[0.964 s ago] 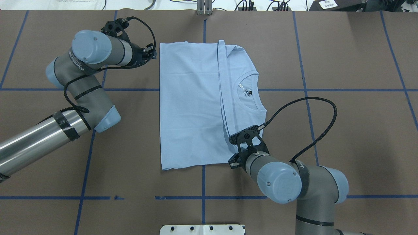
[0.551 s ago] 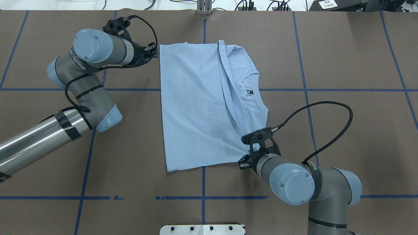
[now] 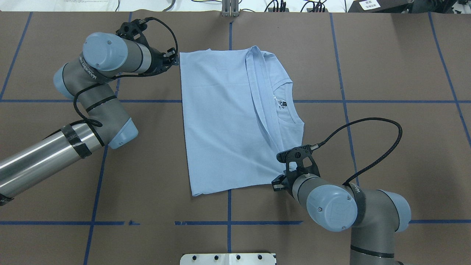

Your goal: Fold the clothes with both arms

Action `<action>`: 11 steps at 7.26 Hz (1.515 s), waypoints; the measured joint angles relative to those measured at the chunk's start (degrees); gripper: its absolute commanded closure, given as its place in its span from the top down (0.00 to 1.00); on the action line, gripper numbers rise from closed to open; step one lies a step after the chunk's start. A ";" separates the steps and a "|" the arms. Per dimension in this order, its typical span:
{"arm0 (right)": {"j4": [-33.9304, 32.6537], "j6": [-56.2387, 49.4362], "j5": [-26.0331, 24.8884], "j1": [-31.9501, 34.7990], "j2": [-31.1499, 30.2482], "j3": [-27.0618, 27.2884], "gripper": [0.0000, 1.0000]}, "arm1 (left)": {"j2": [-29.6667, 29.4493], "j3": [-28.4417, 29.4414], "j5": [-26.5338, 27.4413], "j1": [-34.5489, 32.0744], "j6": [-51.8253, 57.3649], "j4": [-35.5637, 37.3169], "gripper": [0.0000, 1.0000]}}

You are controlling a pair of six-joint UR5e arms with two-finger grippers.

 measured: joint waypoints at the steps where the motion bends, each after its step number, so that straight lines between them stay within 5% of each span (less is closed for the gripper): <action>1: 0.03 0.10 0.77 0.07 -0.52 0.47 0.37 | 0.00 0.00 0.00 0.00 0.00 0.00 0.51; 3: 0.12 1.44 1.29 0.07 -2.18 1.61 0.41 | -0.03 -0.03 0.04 0.01 0.00 0.00 0.51; 5: 0.13 6.14 1.22 -0.04 -2.47 3.17 0.59 | 0.01 -0.84 0.01 0.00 -0.10 0.02 0.51; 8: 0.11 29.12 0.79 -0.31 -0.89 3.57 0.65 | 0.34 -2.79 0.00 0.11 -0.37 0.16 0.51; 11: -0.03 39.37 0.31 1.65 0.41 0.21 0.76 | 0.58 -3.00 -0.08 0.23 -0.43 0.17 0.51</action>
